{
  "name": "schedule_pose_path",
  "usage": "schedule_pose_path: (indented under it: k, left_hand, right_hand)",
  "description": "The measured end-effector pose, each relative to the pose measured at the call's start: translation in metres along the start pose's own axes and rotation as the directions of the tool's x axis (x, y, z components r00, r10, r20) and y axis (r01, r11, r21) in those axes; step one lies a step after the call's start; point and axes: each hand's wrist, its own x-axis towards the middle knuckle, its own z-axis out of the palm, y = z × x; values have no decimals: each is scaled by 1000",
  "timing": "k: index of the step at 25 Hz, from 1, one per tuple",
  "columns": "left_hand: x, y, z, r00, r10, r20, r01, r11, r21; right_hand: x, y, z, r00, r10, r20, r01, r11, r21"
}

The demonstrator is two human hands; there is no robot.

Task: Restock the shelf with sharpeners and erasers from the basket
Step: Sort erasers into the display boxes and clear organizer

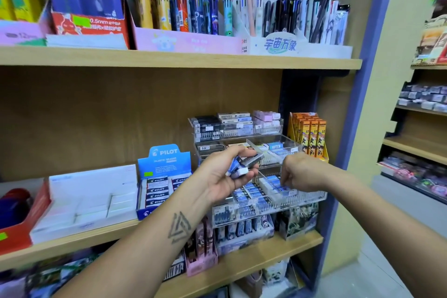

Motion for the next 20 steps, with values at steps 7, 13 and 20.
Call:
schedule_pose_path:
  k: [7, 13, 20]
  left_hand:
    - [2, 0, -2, 982, 102, -160, -100, 995, 19]
    - [-7, 3, -11, 977, 87, -196, -90, 996, -8]
    - [-12, 11, -31, 968, 112, -223, -109, 994, 25]
  right_hand:
    - [-19, -69, -6, 924, -59, -378, 311, 693, 650]
    - [-11, -71, 4, 918, 62, -392, 279, 602, 748]
    - [-13, -53, 6, 921, 131, -367, 209, 629, 749]
